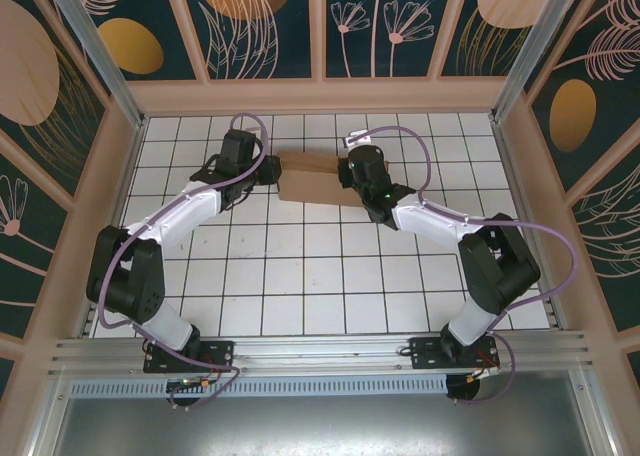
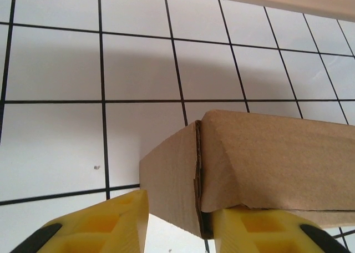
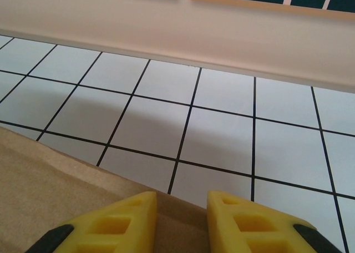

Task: Fold the paper box

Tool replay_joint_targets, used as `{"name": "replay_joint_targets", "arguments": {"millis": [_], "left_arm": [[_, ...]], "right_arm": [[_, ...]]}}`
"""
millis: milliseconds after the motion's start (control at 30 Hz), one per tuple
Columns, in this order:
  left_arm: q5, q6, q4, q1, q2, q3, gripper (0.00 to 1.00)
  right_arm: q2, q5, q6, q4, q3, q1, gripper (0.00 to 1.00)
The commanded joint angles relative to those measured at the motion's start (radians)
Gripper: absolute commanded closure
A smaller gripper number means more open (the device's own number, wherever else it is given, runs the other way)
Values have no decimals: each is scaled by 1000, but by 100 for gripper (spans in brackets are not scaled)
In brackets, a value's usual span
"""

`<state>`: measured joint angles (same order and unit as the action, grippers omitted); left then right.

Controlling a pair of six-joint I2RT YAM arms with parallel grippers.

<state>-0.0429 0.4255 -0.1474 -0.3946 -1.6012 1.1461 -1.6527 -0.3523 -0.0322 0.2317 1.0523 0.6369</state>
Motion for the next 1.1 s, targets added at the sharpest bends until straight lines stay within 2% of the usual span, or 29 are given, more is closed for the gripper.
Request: {"name": "replay_joint_targets", "arguments": {"millis": [0, 100, 233, 300, 367, 467, 633, 867, 1000, 1067], "left_arm": [[0, 21, -128, -4, 61, -40, 64], [2, 21, -139, -4, 110, -52, 68], [64, 18, -125, -4, 219, -68, 92], [73, 21, -87, -3, 272, -76, 96], [68, 34, -63, -2, 280, -59, 93], [38, 45, -70, -3, 195, 13, 76], [-7, 47, -58, -3, 33, 94, 66], [-11, 68, 15, -3, -63, 32, 68], [16, 104, 65, -3, -62, -62, 75], [-5, 127, 104, -3, -49, -109, 79]], "right_arm": [[-69, -42, 11, -156, -39, 2, 70], [-68, -44, 6, -163, -37, 2, 69], [-71, -39, 3, -166, -34, 2, 68], [-76, -35, 0, -173, -28, 2, 68], [-79, -29, -4, -180, -21, 3, 68], [-75, -22, -6, -184, -20, 2, 68], [-66, -16, -7, -200, -11, 3, 68], [-68, 2, -21, -217, -8, 3, 68], [-62, 6, -19, -222, -8, 6, 69], [-61, 10, -17, -226, -7, 5, 69]]}}
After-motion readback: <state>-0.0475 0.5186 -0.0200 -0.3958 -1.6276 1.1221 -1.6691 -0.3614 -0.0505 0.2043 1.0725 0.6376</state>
